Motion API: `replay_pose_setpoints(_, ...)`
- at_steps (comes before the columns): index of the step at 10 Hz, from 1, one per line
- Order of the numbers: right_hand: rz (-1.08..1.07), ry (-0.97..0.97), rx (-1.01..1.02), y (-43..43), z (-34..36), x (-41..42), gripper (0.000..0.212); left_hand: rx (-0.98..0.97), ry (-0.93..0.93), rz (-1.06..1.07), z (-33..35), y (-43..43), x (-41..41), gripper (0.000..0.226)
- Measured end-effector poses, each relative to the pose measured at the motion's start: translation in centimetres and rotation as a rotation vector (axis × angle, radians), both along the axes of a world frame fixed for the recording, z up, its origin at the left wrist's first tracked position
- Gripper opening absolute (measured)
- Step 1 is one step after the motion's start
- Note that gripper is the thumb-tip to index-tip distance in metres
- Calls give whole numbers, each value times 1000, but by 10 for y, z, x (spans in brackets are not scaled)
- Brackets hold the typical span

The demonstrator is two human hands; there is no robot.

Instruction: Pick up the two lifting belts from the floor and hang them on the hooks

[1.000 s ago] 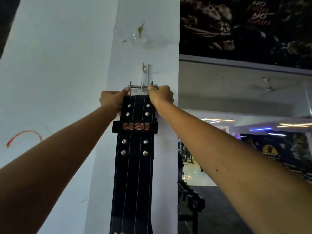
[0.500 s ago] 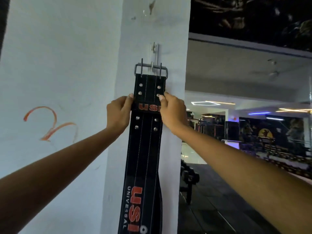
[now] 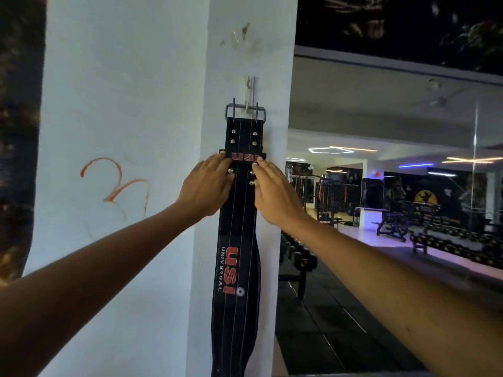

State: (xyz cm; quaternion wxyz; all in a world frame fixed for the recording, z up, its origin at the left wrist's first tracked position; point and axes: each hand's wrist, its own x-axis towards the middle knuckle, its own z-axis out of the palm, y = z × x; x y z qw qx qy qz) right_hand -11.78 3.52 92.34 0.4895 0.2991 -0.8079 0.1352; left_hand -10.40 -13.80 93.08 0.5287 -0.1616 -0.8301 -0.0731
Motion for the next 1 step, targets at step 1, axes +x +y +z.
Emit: replay_pose_setpoints(1,19,73,-39,14,-10,50,47,2,31,24,-3,5,64,42)
